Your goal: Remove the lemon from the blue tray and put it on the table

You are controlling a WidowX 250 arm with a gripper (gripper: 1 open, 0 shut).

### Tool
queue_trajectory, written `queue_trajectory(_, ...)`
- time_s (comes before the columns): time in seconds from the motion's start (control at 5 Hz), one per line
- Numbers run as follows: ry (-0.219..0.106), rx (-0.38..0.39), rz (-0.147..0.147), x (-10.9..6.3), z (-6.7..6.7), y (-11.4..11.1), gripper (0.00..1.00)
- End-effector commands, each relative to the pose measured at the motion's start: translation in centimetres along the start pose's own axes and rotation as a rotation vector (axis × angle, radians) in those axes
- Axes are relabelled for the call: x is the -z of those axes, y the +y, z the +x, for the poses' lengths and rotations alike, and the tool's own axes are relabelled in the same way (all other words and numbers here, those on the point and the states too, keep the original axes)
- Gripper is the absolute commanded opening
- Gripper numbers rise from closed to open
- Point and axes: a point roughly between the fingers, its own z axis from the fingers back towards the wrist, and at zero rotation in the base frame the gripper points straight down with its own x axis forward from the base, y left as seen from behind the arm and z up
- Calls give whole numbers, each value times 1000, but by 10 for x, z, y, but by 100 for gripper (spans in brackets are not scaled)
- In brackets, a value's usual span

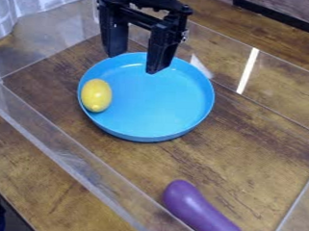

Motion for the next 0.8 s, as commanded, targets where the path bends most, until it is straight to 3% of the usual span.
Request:
queue_trajectory(0.0,18,15,2,6,0,0,100)
queue_trajectory(0.2,47,83,25,16,-2,6,100)
queue_trajectory(0.6,74,167,47,26,-2,17,100)
